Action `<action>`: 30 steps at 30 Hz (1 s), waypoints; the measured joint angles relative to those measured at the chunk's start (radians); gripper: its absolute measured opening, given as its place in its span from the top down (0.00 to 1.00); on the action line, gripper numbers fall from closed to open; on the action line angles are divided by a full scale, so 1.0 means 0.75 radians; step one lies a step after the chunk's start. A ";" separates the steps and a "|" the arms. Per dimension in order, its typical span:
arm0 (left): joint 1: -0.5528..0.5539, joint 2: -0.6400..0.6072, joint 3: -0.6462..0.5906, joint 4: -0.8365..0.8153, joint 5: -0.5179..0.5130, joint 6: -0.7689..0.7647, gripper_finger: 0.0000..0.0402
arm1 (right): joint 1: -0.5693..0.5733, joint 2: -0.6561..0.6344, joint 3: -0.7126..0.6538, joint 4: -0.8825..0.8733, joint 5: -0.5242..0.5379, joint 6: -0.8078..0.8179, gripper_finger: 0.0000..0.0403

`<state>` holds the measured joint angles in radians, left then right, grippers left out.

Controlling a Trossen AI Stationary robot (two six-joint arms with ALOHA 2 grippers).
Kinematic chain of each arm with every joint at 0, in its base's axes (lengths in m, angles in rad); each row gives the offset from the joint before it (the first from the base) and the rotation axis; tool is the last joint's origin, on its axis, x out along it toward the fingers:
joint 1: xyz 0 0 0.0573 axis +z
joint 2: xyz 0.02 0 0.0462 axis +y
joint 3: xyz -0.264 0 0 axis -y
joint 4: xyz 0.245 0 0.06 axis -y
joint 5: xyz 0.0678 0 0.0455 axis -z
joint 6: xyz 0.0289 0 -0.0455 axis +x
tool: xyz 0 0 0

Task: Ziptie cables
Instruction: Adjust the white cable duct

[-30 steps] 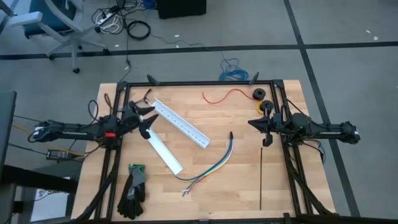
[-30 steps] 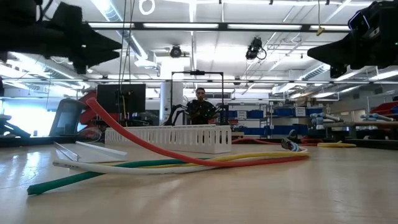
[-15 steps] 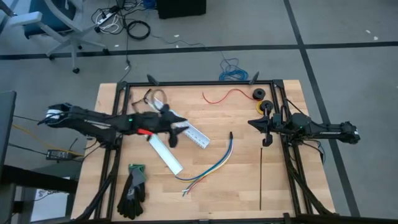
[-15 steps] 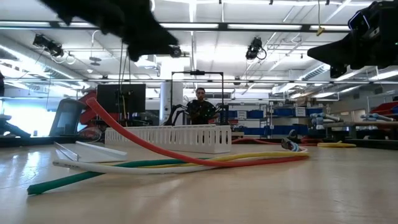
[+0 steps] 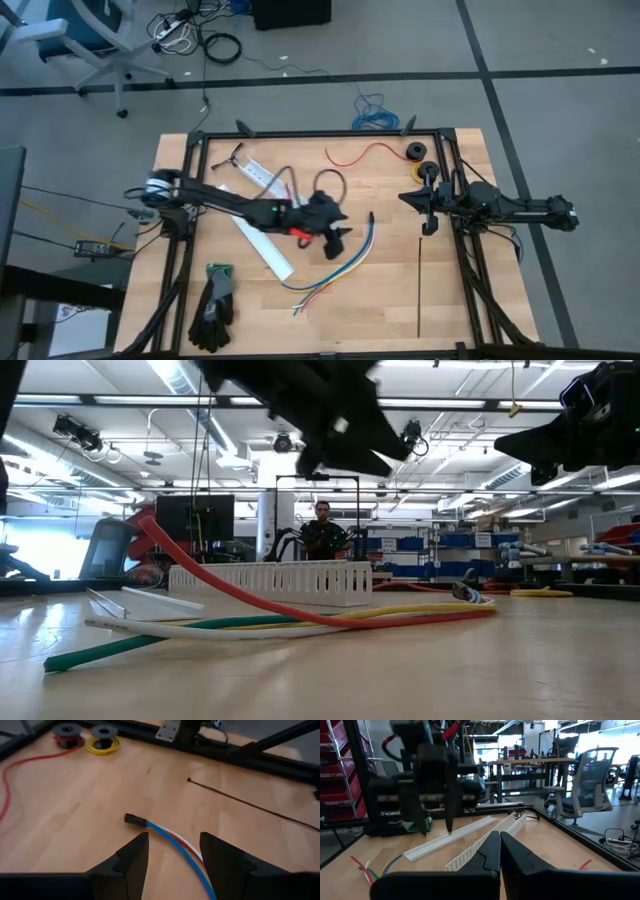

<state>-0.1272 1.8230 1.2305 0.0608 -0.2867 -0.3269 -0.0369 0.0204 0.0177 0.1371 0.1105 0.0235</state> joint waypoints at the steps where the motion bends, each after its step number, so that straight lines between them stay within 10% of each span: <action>1: 0.000 0.043 0.042 -0.018 0.000 -0.010 0.53 | 0.000 0.000 0.000 0.000 0.000 -0.001 1.00; 13: -0.014 0.450 0.438 -0.179 0.030 -0.193 0.53 | 0.000 0.000 0.000 0.005 0.000 0.000 1.00; 30: -0.023 0.645 0.566 -0.181 0.044 -0.256 0.54 | 0.000 0.000 0.000 0.006 0.000 0.000 1.00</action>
<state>-0.1447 2.3071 1.6549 -0.0750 -0.2536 -0.5185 -0.0371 0.0204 0.0177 0.1414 0.1107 0.0232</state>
